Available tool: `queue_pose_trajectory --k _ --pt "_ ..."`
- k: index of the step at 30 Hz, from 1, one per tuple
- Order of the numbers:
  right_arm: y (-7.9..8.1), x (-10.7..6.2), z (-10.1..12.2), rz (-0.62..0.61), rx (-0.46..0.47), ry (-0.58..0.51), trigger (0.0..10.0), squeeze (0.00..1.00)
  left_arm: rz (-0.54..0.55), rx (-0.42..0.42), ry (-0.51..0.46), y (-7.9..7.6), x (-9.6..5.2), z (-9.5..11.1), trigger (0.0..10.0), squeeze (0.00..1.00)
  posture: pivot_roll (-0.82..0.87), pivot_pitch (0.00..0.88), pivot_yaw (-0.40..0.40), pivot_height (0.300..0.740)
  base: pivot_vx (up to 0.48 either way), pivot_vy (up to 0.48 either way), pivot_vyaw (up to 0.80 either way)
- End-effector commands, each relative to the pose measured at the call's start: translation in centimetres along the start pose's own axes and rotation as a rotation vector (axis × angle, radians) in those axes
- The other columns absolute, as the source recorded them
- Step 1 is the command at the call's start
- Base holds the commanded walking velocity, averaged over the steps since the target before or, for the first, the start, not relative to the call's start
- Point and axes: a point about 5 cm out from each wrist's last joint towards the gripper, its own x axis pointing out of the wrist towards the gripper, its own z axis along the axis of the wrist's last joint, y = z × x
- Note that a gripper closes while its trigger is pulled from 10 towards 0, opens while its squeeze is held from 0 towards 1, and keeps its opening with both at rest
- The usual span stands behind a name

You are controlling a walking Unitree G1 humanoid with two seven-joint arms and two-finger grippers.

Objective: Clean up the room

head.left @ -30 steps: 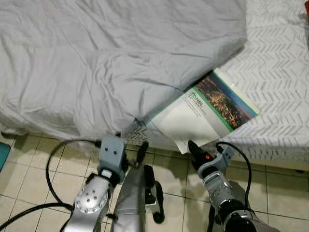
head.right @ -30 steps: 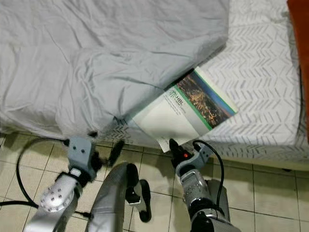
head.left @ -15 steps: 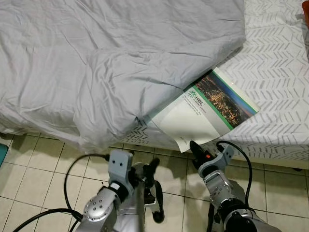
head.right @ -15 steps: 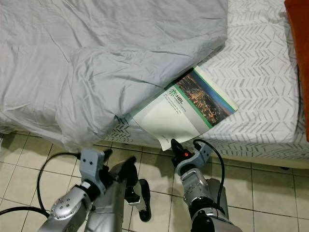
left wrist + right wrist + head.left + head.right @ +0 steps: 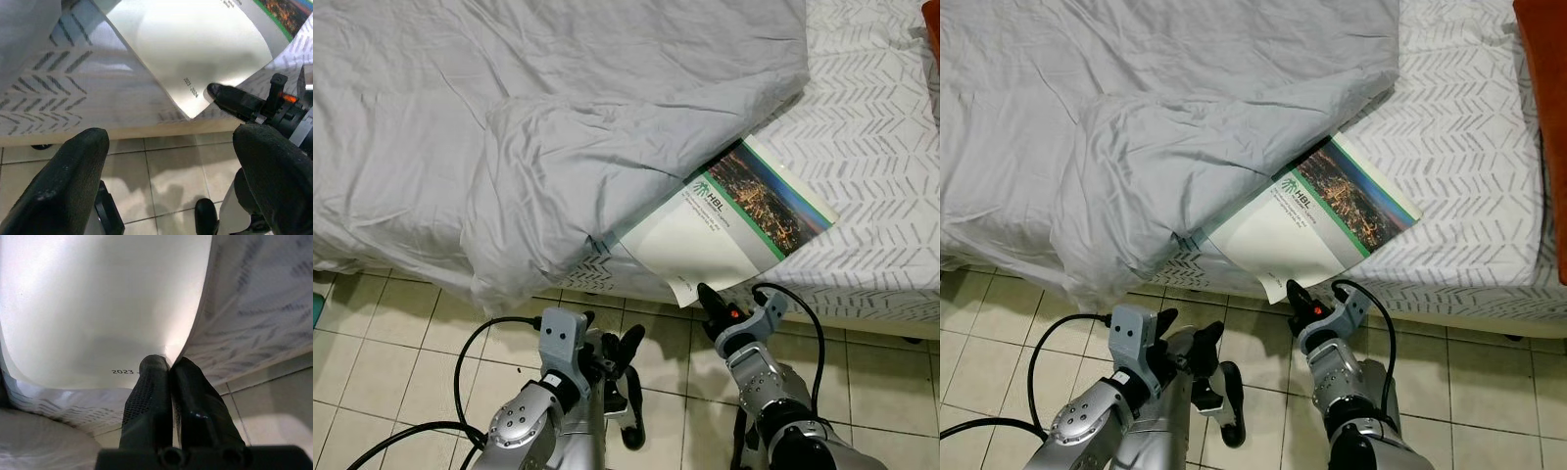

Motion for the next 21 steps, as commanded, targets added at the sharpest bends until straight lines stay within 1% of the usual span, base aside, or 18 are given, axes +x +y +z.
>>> queue_pose_trajectory --k 1,2,3,4,5,6,7,9,10,11,12,15,16,17,18,19,21 --pt "0.2 0.1 0.8 0.011 -0.054 -0.029 0.0 0.0 0.008 -0.019 0.031 0.0 -0.6 -0.9 10.0 0.0 0.19 0.477 0.133 0.614 0.0 0.0 0.0" --pt "0.2 0.2 1.1 0.016 -0.075 -0.037 0.0 0.0 0.009 -0.02 0.029 0.0 -0.6 -0.9 10.0 0.0 0.19 0.477 0.133 0.614 0.0 0.0 0.0" --pt "0.4 0.2 2.0 0.031 -0.12 -0.064 0.0 0.0 0.012 -0.019 0.027 0.0 -0.6 -0.9 10.0 0.0 0.17 0.468 0.119 0.614 0.0 0.0 0.0" --pt "0.7 0.0 3.7 0.051 -0.199 -0.108 0.0 0.0 0.018 -0.018 0.024 0.1 -0.6 -1.0 10.0 0.0 0.16 0.462 0.11 0.614 0.0 0.0 0.0" --pt "0.7 0.0 3.7 0.051 -0.199 -0.108 0.0 0.0 0.018 -0.018 0.024 0.1 -0.6 -1.0 10.0 0.0 0.16 0.462 0.11 0.614 0.0 0.0 0.0" --pt "0.8 -0.5 5.2 0.06 -0.23 -0.139 0.0 0.0 0.021 -0.018 0.023 0.2 -0.5 -1.1 10.0 0.0 0.14 0.446 0.093 0.614 0.0 0.0 0.0" --pt "0.8 -0.5 5.2 0.06 -0.23 -0.139 0.0 0.0 0.021 -0.018 0.023 0.2 -0.5 -1.1 10.0 0.0 0.14 0.446 0.093 0.614 0.0 0.0 0.0" --pt "1.0 -1.4 7.2 0.072 -0.23 -0.167 0.0 0.0 0.027 -0.021 0.018 0.3 -0.4 -1.2 10.0 0.0 0.11 0.429 0.076 0.614 0.0 0.0 0.0" --pt "1.0 -1.8 7.7 0.074 -0.234 -0.173 0.0 0.0 0.028 -0.022 0.018 0.4 -0.3 -1.3 10.0 0.0 0.09 0.419 0.067 0.614 0.0 0.0 0.0" --pt "1.0 -1.8 7.7 0.074 -0.234 -0.173 0.0 0.0 0.028 -0.022 0.018 0.4 -0.3 -1.3 10.0 0.0 0.09 0.419 0.067 0.614 0.0 0.0 0.0" --pt "1.2 -2.8 9.1 0.079 -0.25 -0.186 0.0 0.0 0.032 -0.025 0.017 0.4 -0.2 -1.4 10.0 0.0 0.08 0.408 0.058 0.614 0.0 0.0 0.0" --pt "1.2 -3.2 9.6 0.08 -0.256 -0.19 0.0 0.0 0.033 -0.026 0.017 0.5 -0.1 -1.5 10.0 0.0 0.07 0.401 0.053 0.614 0.0 0.0 0.0" --pt "1.3 -4.4 11.1 0.073 -0.285 -0.204 0.0 0.0 0.031 -0.028 0.013 0.4 0.2 -1.6 10.0 0.0 0.04 0.38 0.041 0.614 0.0 0.0 0.0" --pt "1.5 -4.9 11.7 0.073 -0.295 -0.204 0.0 0.0 0.03 -0.028 0.011 0.3 0.3 -1.6 10.0 0.0 0.04 0.38 0.041 0.614 0.0 0.0 0.0" --pt "1.5 -4.9 11.7 0.073 -0.295 -0.204 0.0 0.0 0.03 -0.028 0.011 0.3 0.3 -1.6 10.0 0.0 0.04 0.38 0.041 0.614 0.0 0.0 0.0" --pt "1.9 -5.5 12.7 0.075 -0.329 -0.212 0.0 0.0 0.025 -0.028 0.007 0.2 0.7 -1.7 10.0 0.0 0.01 0.36 0.033 0.614 0.0 0.0 0.0" --pt "2.2 -5.6 13.1 0.081 -0.345 -0.214 0.0 0.0 0.025 -0.026 0.003 0.2 0.9 -1.7 10.0 0.0 0.0 0.352 0.03 0.614 0.0 0.0 0.0"
